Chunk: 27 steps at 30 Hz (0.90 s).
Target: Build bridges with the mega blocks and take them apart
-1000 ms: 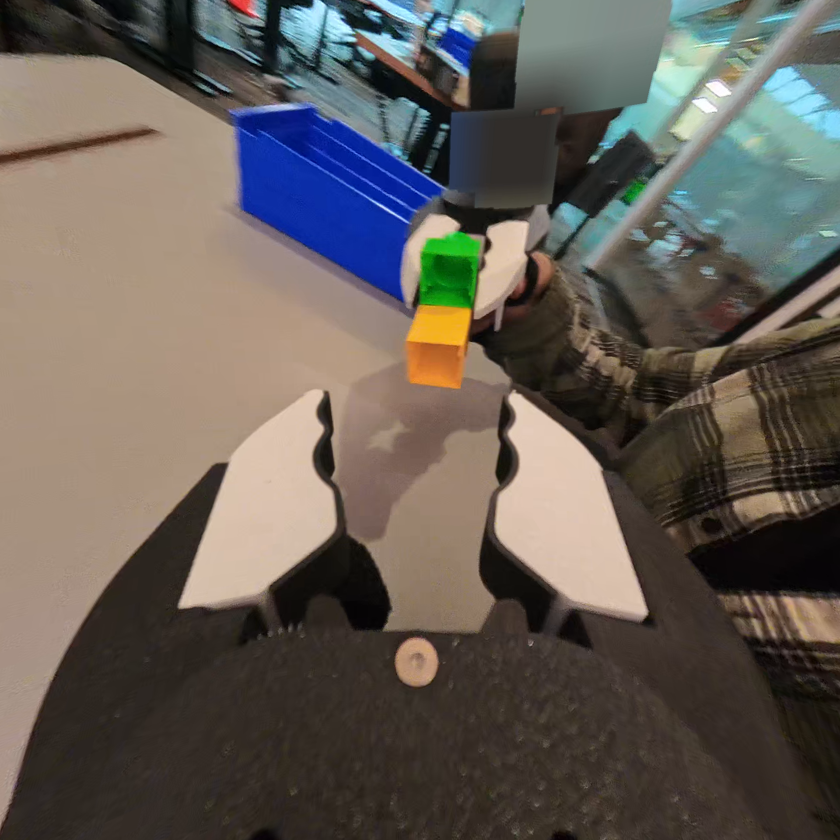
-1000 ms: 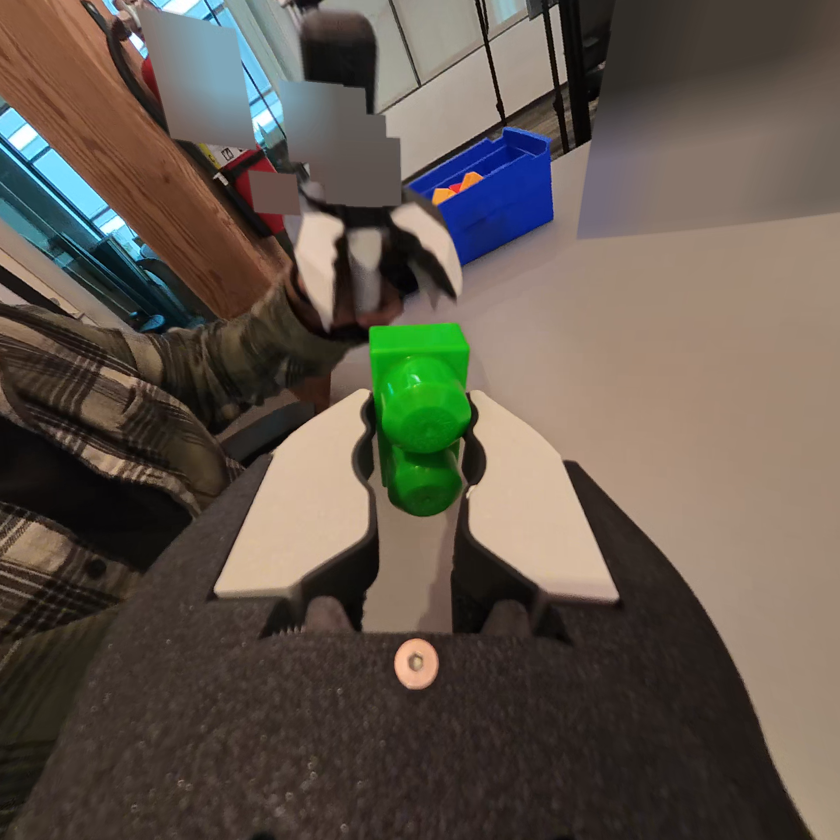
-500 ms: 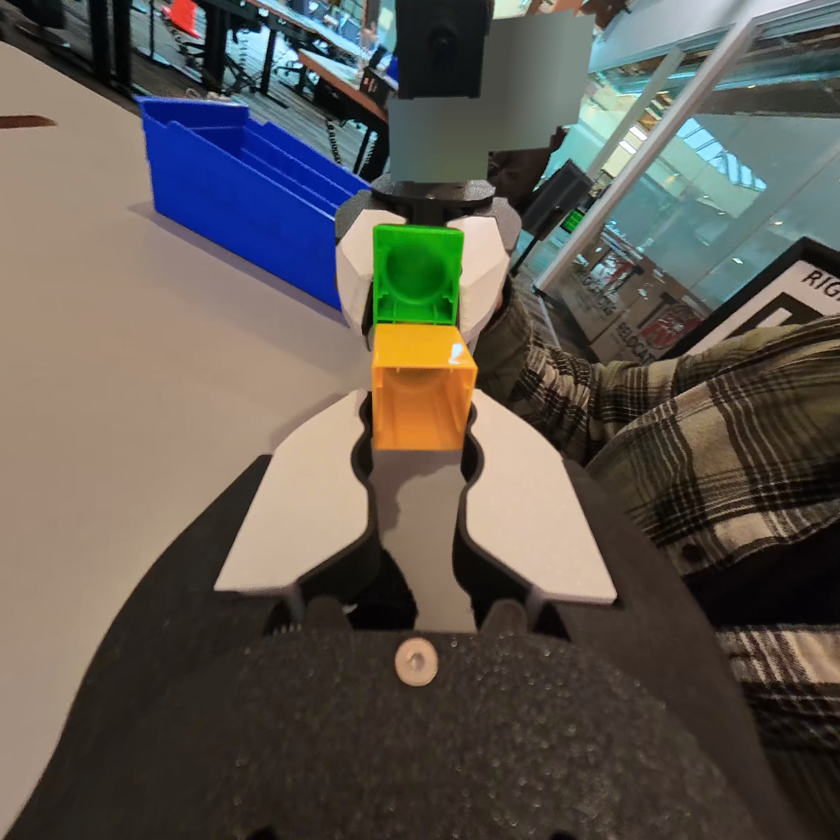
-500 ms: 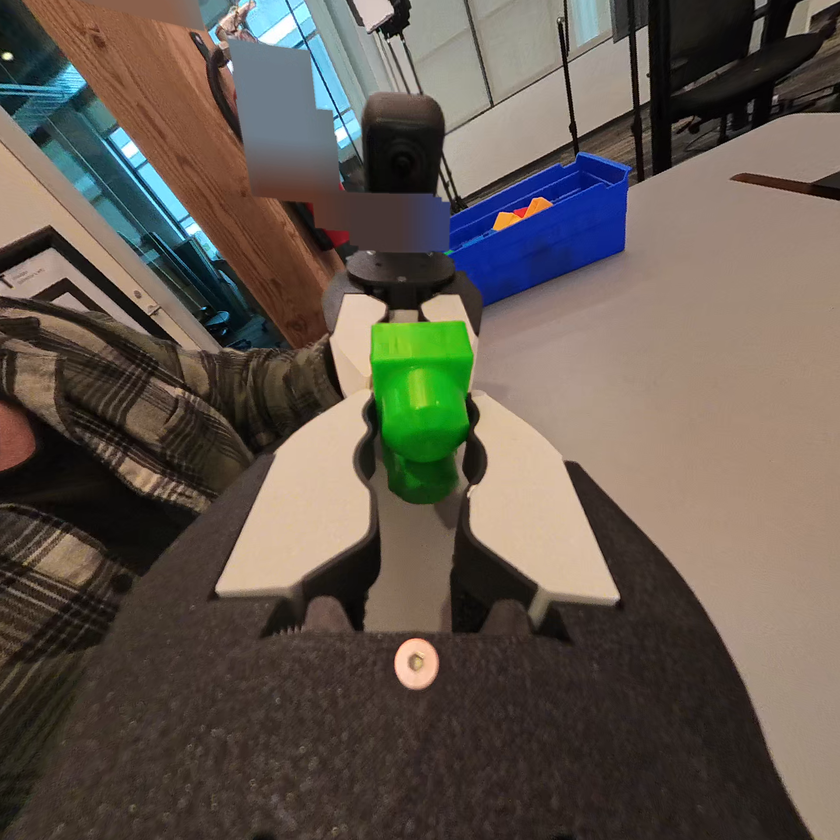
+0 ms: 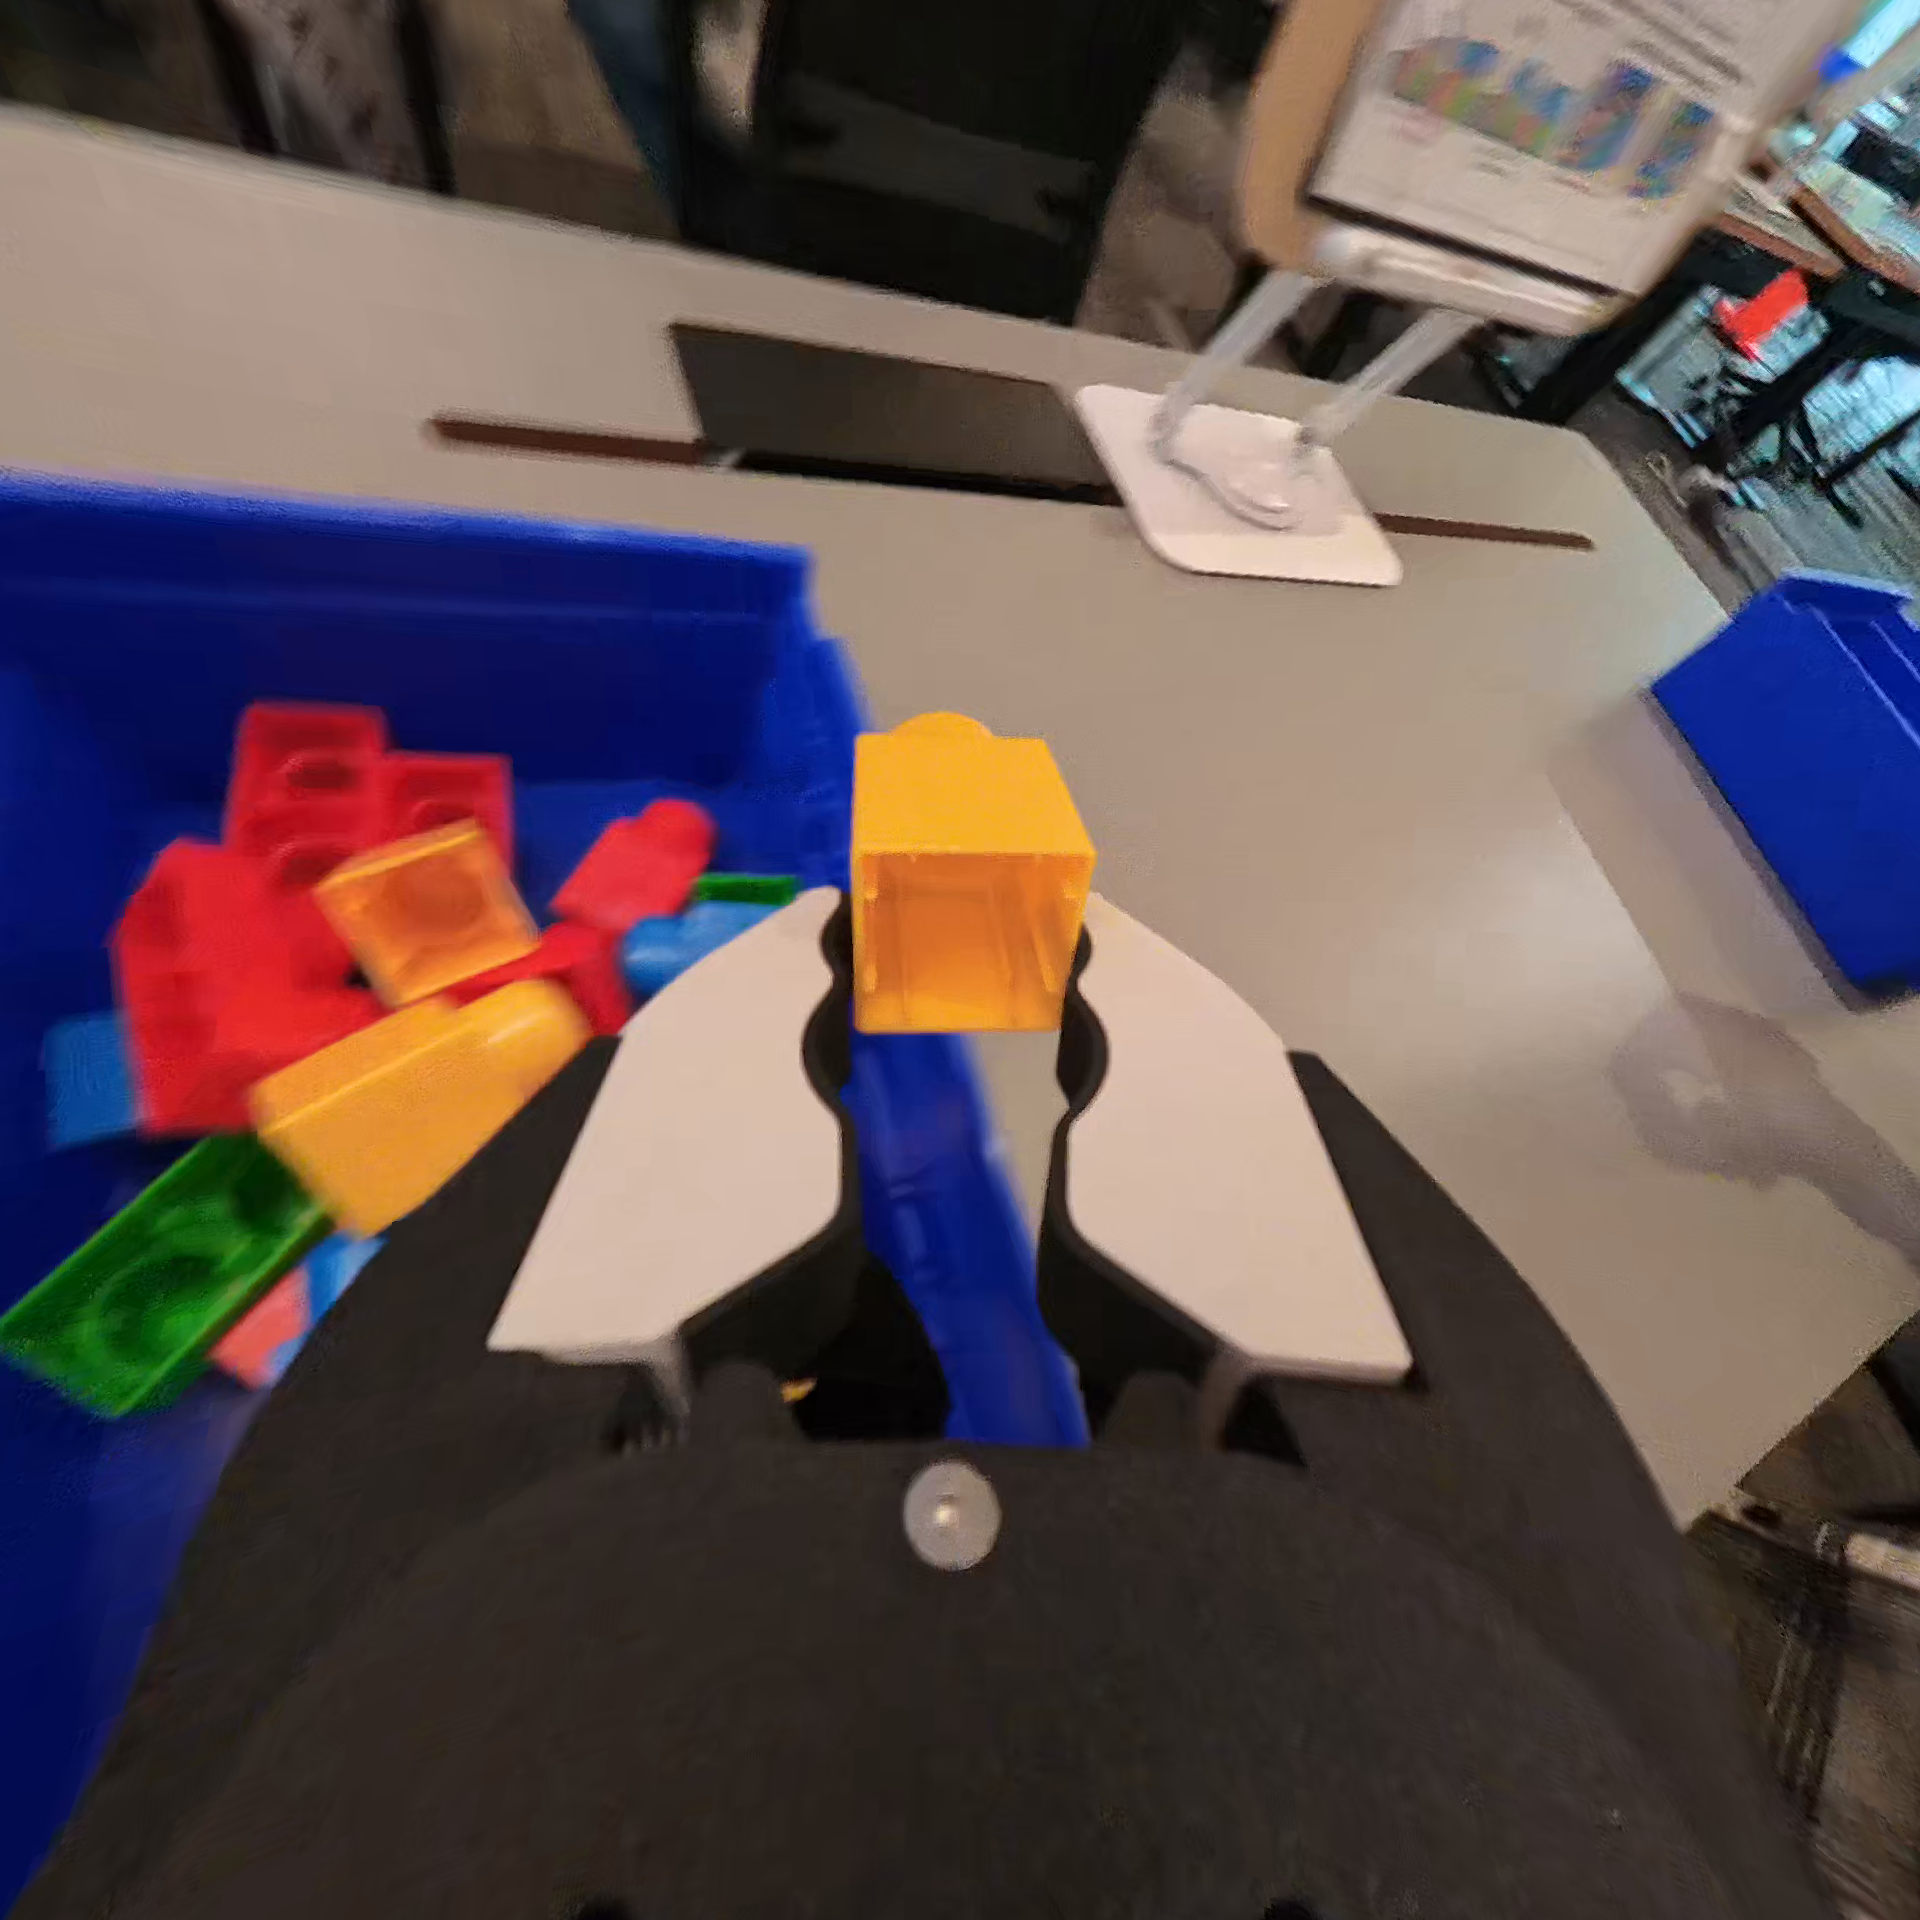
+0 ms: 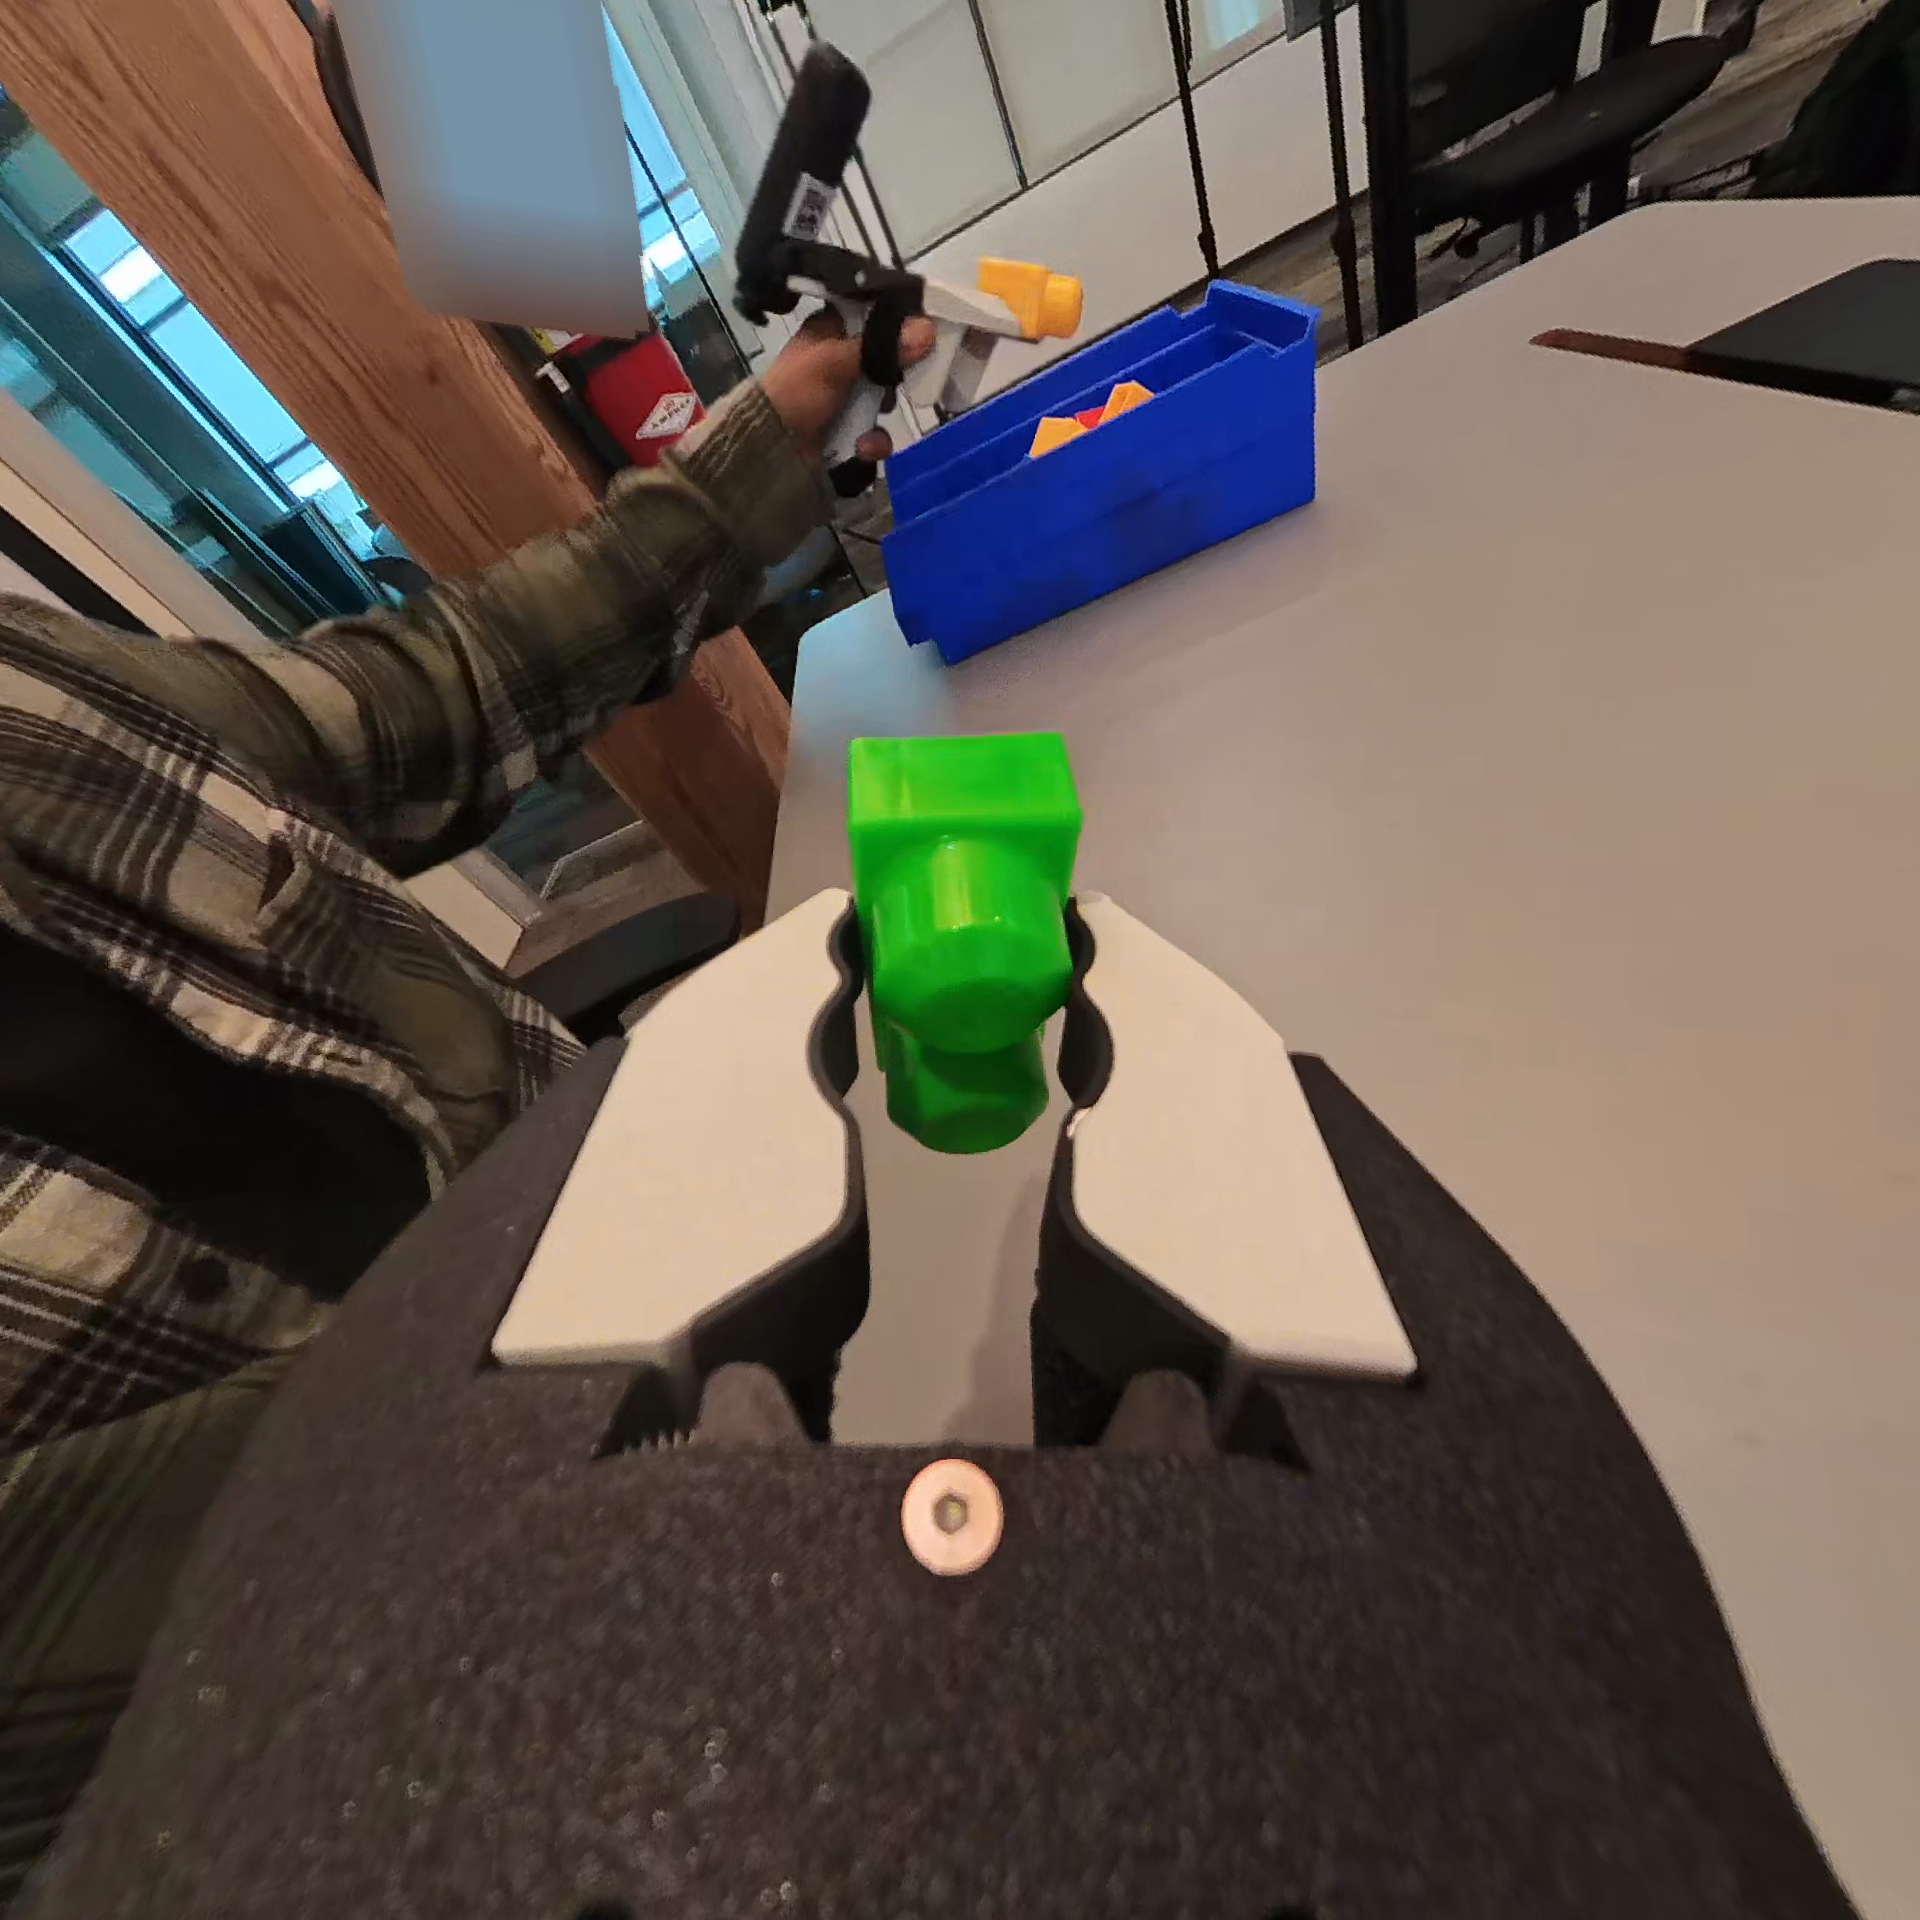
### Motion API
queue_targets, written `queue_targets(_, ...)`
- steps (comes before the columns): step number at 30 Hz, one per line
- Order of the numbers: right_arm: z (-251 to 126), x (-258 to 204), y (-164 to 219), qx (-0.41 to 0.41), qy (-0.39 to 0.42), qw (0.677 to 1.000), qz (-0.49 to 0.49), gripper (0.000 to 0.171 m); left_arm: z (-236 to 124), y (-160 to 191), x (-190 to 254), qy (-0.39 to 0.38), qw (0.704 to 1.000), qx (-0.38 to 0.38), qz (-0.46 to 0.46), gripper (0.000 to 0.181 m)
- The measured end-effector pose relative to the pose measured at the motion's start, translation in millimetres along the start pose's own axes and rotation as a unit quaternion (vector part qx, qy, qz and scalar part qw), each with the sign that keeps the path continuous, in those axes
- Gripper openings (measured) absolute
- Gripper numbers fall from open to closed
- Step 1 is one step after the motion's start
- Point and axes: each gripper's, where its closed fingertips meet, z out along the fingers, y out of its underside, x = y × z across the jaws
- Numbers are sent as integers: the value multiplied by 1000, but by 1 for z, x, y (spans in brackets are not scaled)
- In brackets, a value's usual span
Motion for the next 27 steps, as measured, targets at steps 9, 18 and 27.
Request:
queue_targets(9,-1,4,18,-37,19,999,5,35,3,12,-82,-2,993,18,-114,69)
queue_targets(18,17,6,45,-171,26,985,-26,35,53,0,177,170,968,-59,172,69)
queue_targets(27,36,-4,50,-271,6,960,-73,35,101,128,391,386,839,-218,315,60)
